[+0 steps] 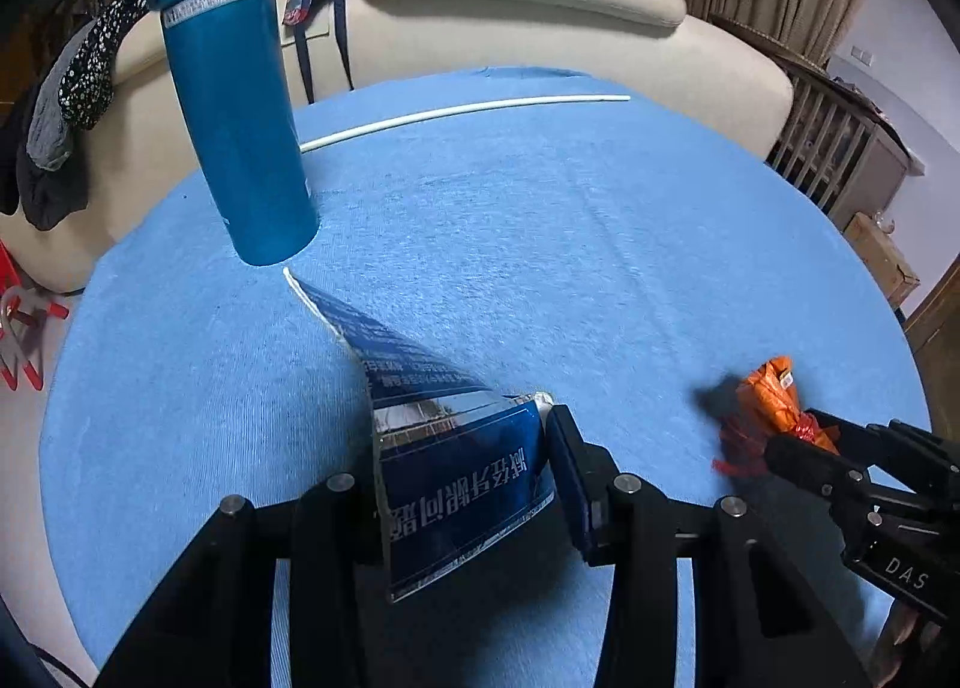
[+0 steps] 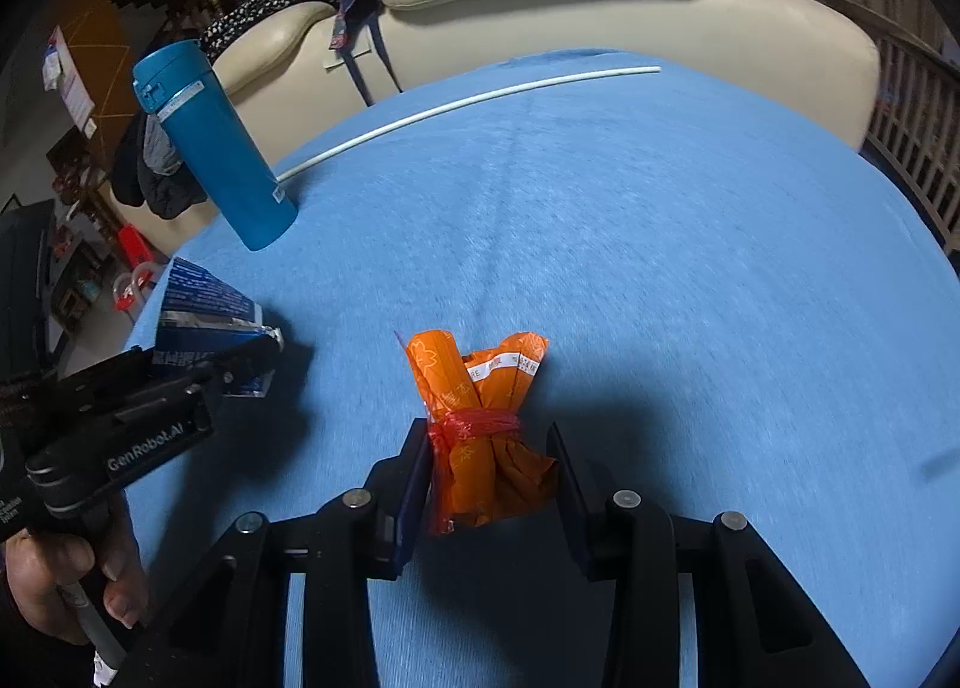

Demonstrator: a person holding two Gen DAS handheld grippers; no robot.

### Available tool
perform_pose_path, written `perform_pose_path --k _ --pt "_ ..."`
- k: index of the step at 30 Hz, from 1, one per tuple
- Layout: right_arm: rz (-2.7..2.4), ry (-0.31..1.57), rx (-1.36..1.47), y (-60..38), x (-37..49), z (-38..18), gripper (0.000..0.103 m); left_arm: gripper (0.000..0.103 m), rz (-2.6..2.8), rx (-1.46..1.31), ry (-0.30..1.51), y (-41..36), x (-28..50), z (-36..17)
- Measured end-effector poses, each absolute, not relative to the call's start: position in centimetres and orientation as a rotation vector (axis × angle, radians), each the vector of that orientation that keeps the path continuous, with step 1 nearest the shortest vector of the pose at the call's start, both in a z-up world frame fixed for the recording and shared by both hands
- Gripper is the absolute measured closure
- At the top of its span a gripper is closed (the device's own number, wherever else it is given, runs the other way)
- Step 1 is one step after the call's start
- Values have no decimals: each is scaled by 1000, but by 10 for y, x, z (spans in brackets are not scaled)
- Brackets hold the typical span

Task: Collect trash
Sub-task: 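Lift the orange bundle with the right tool while the left tool lifts the blue packet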

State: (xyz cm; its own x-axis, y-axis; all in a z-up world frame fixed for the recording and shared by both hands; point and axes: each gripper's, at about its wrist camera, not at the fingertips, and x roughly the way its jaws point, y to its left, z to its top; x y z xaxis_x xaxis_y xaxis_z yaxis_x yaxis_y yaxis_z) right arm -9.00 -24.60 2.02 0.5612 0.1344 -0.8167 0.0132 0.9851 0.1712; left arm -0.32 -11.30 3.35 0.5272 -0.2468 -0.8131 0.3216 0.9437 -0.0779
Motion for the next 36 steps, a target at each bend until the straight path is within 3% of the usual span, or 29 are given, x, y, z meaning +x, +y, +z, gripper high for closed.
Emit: perform_pose_path --k 18,36 --pt "-3 904 249 -266 -176 43 62 58 -432 134 902 -135 -75 61" --pt "-40 842 289 -272 -208 61 62 58 -475 142 870 -139 -94 70"
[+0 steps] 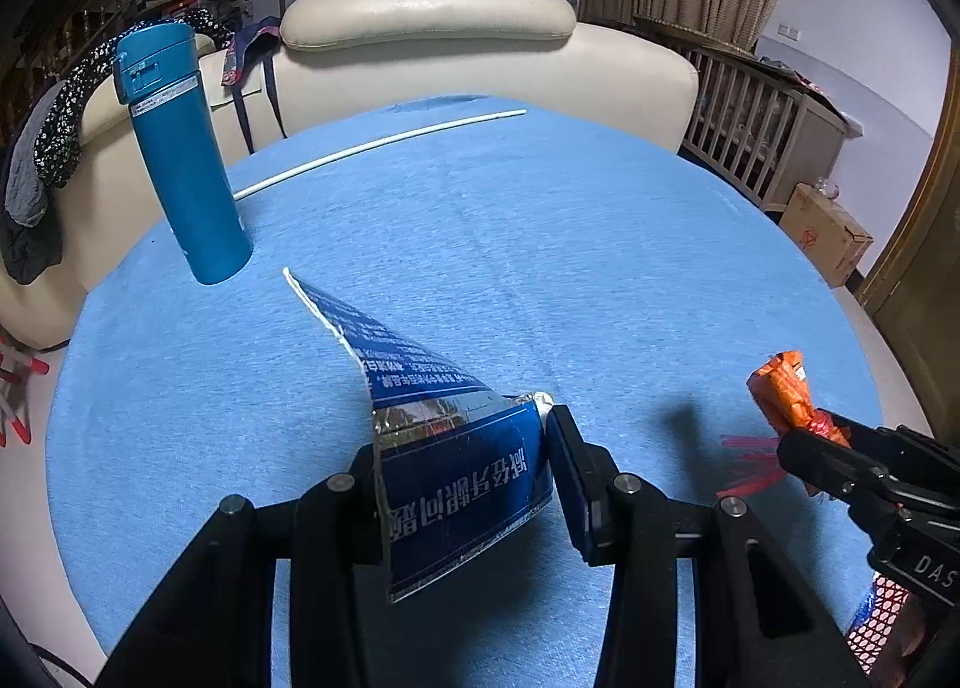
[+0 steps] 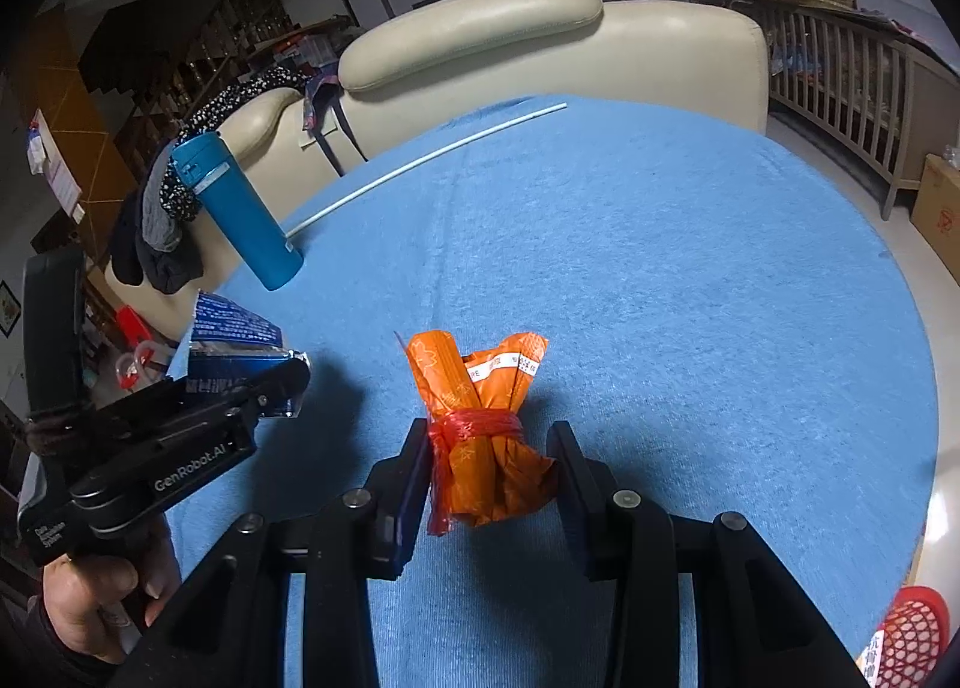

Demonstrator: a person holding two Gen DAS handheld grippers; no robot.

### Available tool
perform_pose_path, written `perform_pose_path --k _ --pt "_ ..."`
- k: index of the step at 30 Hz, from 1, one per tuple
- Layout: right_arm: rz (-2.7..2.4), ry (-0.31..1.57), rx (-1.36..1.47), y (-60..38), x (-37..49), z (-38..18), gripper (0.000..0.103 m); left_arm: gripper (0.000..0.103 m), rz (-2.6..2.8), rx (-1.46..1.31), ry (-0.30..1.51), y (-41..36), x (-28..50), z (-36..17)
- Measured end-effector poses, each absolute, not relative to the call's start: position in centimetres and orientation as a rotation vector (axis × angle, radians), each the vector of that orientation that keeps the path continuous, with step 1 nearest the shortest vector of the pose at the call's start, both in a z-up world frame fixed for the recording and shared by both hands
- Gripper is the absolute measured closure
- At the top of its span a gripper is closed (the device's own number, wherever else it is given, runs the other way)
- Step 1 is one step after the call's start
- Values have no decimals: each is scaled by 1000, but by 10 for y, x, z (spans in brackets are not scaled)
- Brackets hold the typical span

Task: Collect trash
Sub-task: 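Lift the orange bundle with the right tool while the left tool lifts the blue packet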

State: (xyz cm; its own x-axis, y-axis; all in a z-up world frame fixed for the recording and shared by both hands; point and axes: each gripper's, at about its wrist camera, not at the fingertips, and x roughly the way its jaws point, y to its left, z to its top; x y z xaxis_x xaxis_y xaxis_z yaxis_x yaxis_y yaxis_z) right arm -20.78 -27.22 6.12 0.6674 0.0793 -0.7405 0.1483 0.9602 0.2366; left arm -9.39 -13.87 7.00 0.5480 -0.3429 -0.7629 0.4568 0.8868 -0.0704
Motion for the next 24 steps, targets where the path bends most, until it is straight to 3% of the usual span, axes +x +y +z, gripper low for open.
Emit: perform_pose_path --k 24 --pt "-81 801 371 -281 -244 64 62 58 -567 162 850 -159 -122 83"
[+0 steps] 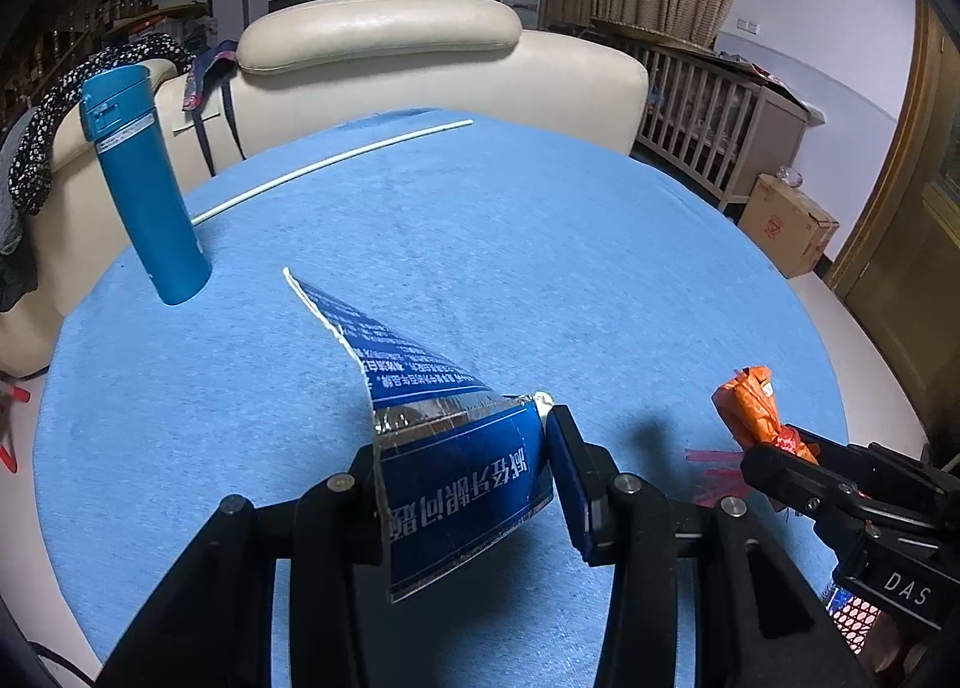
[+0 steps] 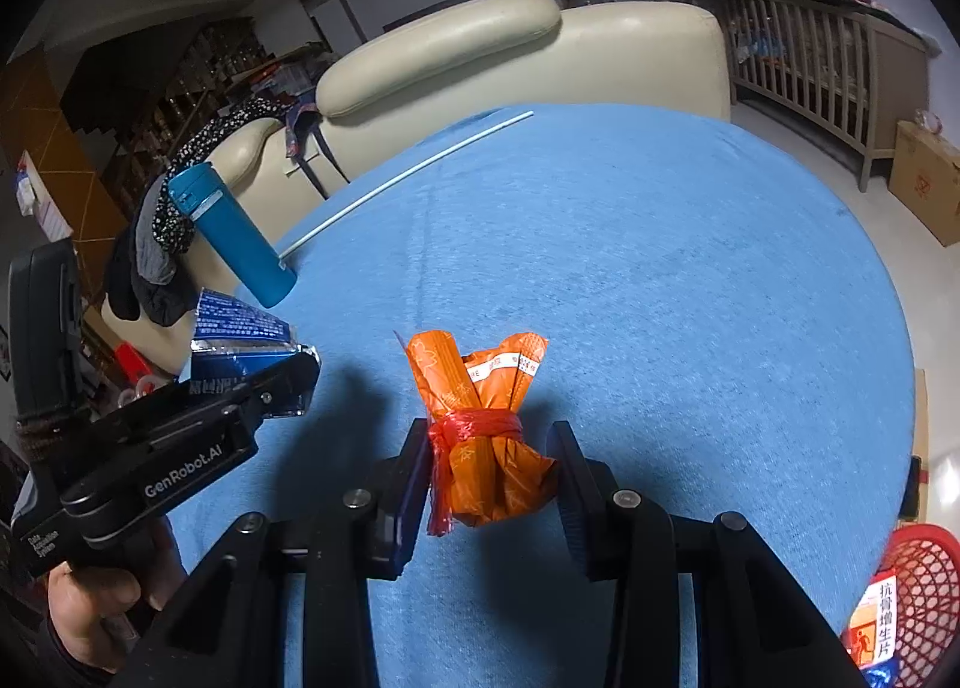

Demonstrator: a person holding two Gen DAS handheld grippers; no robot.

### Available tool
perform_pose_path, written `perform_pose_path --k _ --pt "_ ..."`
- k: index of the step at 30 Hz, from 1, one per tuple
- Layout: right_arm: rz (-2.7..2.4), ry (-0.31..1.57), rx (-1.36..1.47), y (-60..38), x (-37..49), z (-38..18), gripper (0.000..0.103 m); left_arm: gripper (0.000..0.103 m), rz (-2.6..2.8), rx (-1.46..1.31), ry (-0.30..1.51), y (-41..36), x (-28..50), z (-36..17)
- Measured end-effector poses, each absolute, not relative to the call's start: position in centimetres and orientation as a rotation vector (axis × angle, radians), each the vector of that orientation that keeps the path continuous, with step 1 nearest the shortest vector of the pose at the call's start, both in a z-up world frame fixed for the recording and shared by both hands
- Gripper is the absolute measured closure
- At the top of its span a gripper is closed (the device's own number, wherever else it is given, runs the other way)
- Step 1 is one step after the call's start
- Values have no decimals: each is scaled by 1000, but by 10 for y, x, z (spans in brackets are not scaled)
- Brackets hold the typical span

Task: Collect trash
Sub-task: 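Lift the orange bundle with the right tool while the left tool lifts the blue packet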

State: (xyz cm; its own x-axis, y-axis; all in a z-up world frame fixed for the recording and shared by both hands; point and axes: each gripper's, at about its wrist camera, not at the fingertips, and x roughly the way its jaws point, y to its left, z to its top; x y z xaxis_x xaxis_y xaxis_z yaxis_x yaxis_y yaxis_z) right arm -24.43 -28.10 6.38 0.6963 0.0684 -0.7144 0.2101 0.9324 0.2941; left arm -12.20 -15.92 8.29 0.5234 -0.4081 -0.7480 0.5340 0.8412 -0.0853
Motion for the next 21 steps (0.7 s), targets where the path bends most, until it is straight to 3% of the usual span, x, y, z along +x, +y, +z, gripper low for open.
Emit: perform_pose_path --k 21 --pt "-134 758 421 -290 -272 70 61 58 -645 219 853 -191 -148 86"
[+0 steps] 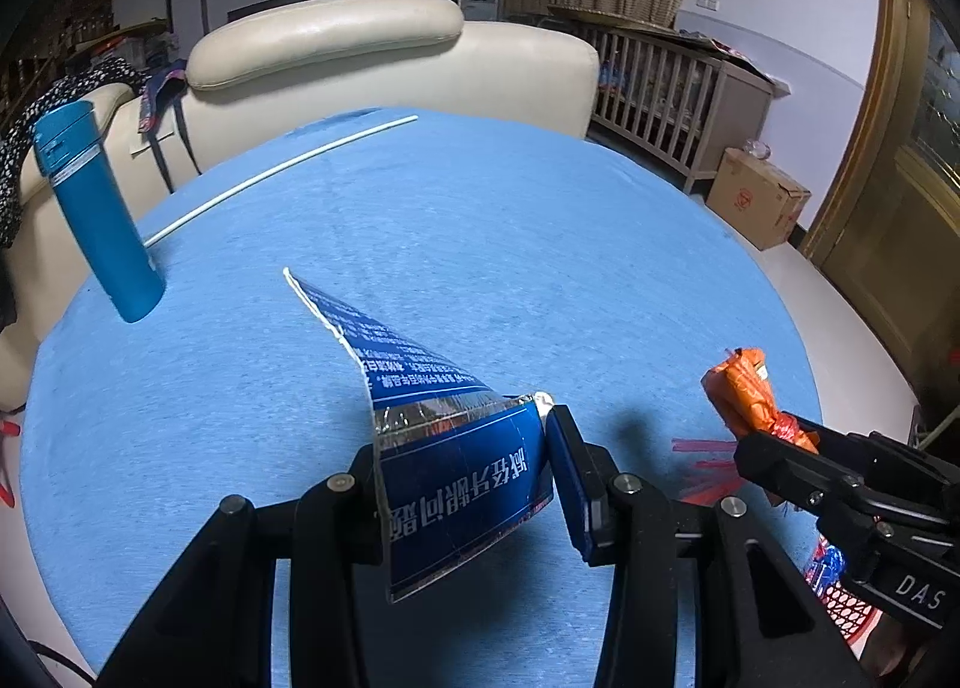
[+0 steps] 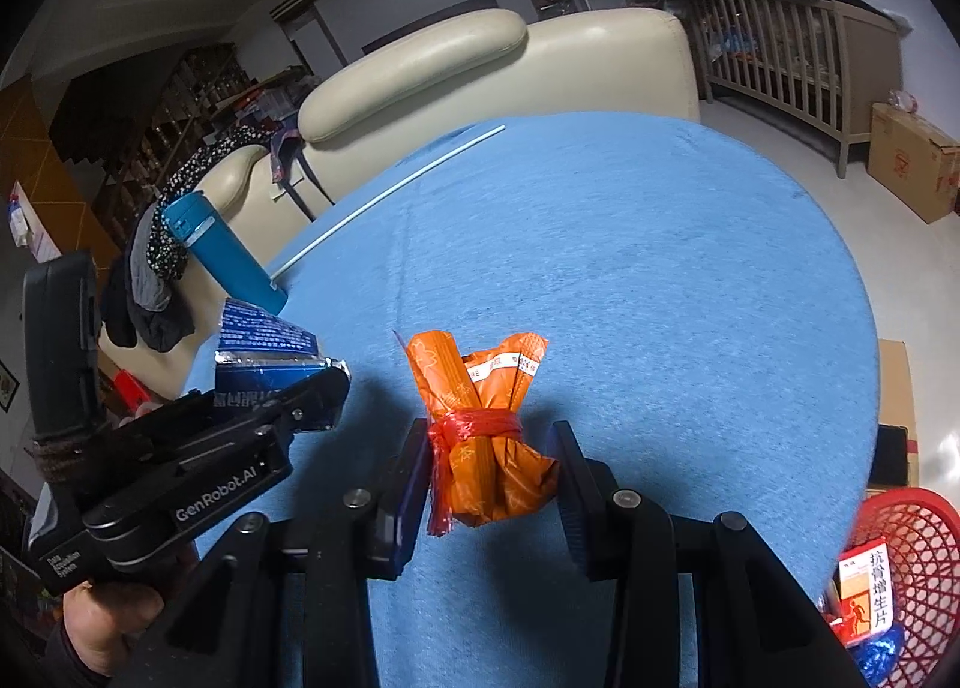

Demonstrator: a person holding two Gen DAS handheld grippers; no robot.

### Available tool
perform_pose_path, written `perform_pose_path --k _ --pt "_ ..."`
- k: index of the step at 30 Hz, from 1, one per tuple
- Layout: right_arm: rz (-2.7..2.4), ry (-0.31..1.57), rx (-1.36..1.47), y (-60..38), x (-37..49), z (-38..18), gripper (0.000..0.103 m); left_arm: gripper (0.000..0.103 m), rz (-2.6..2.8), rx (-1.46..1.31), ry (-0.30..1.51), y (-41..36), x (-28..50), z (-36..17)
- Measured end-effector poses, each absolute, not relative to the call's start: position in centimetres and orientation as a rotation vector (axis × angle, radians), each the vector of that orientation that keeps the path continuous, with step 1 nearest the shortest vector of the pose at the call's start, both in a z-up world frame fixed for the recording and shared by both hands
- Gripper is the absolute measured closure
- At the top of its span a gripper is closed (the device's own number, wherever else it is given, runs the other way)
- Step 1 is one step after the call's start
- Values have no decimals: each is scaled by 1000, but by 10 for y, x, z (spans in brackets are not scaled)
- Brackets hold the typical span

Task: Collect trash
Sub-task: 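Lift the orange bundle with the right tool while the left tool lifts the blue packet, then carry the orange bundle and blue packet over the red basket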

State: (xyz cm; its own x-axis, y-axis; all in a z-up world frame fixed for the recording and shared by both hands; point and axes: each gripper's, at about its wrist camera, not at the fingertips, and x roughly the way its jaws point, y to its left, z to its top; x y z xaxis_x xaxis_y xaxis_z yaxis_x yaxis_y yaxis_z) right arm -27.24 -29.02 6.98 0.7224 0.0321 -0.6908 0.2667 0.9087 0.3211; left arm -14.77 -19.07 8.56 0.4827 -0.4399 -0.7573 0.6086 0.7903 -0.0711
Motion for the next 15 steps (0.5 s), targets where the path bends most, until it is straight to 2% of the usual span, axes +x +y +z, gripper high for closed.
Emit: perform_pose_path --k 15 --pt "-209 738 433 -306 -309 76 62 58 -715 244 871 -208 -167 86"
